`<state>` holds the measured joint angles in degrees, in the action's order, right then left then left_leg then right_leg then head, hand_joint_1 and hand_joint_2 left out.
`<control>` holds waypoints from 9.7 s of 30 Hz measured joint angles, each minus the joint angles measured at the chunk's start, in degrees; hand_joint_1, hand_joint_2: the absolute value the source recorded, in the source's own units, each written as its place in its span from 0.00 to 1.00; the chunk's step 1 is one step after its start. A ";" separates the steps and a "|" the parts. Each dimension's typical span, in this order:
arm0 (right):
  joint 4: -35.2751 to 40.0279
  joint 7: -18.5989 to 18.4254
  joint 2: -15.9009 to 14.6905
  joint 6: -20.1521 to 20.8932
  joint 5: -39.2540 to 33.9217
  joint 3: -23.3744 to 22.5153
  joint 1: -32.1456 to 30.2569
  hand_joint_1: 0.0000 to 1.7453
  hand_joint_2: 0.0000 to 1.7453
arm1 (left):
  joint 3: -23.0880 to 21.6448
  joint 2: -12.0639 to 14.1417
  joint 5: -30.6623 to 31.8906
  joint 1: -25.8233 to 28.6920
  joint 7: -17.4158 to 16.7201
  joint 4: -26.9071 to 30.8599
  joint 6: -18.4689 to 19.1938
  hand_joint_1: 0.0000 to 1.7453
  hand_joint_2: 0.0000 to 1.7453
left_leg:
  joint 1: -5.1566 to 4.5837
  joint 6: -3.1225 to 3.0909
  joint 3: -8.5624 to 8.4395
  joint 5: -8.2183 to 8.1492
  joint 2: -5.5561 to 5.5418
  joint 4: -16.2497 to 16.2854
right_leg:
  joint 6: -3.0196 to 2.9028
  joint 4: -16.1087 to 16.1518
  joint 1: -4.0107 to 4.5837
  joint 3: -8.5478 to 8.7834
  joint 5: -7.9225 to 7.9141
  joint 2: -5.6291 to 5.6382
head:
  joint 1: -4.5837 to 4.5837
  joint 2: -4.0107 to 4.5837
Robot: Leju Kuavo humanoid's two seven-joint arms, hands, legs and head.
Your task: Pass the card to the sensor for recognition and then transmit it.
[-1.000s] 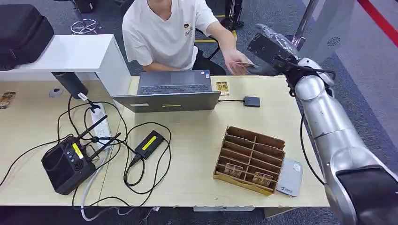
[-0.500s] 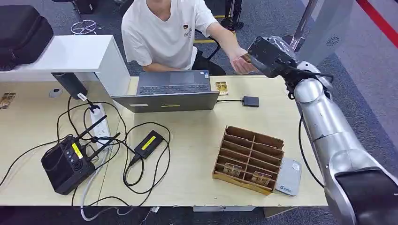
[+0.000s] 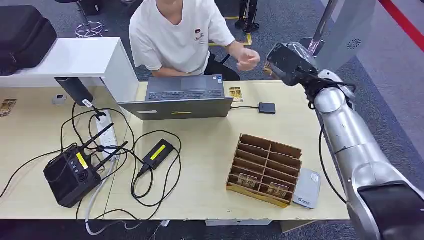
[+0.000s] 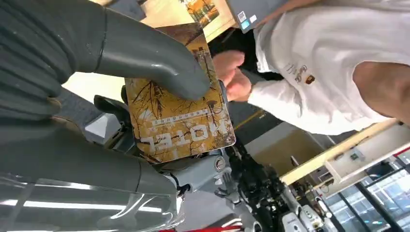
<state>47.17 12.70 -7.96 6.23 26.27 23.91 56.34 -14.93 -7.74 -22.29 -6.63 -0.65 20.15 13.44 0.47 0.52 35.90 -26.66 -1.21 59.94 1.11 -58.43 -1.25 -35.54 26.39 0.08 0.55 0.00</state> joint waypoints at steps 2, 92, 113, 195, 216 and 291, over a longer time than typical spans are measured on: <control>0.00 0.41 -0.31 -0.59 -0.13 -0.18 -0.50 1.00 1.00 | 0.04 -0.20 0.11 -0.03 0.37 -0.11 -0.96 0.00 1.00 | 0.00 0.00 -0.01 0.00 0.00 0.00 | 0.00 0.00 0.00 0.01 0.00 0.00 | 0.00 0.00; 24.39 19.89 -2.89 -12.26 6.73 -24.00 -54.66 1.00 1.00 | 9.97 -0.04 6.95 -2.50 0.61 -3.61 -11.47 0.00 1.00 | -0.01 0.05 -0.28 -0.05 0.03 -0.09 | -0.04 0.00 0.10 0.25 0.04 0.00 | 0.00 0.00; 17.07 20.13 -1.49 -13.86 8.15 -24.17 -53.64 1.00 1.00 | 10.91 -0.48 8.44 -2.55 0.61 -3.61 -11.49 0.00 1.00 | -0.01 0.05 -0.31 -0.05 0.03 -0.09 | -0.04 0.00 0.10 0.28 0.04 0.00 | 0.00 0.00; -9.46 -3.15 13.25 -36.98 39.14 7.32 -2.32 0.00 1.00 | 12.83 -3.15 23.58 -7.79 -11.69 -5.09 -8.50 0.00 1.00 | 0.08 0.13 -0.19 0.28 -0.09 -0.03 | -0.02 0.08 0.11 0.24 -0.27 -0.12 | 0.00 0.00; 30.37 3.65 0.57 -39.47 31.30 1.49 -30.77 0.00 1.00 | 14.82 -2.67 23.15 -6.53 -6.80 -5.14 -10.29 0.00 1.00 | 0.08 0.12 -0.21 0.16 0.01 -0.09 | -0.06 0.10 0.19 0.19 -0.23 0.03 | 0.00 0.00; 56.94 7.74 -16.02 -34.88 34.30 -6.08 -67.85 0.00 1.00 | 22.62 0.24 26.60 -2.57 -2.47 -5.14 -9.57 0.00 1.00 | 0.08 0.18 -0.32 0.03 0.29 -0.15 | -0.10 0.12 0.20 0.26 -0.20 0.19 | 0.00 0.00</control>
<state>104.10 20.44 -23.98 -28.66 60.57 17.84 -11.51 7.69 -7.50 4.31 -9.20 -3.13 15.02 3.87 0.55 0.70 35.58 -26.62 -0.92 59.79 1.01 -58.31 -1.05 -35.28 26.19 0.27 0.55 0.00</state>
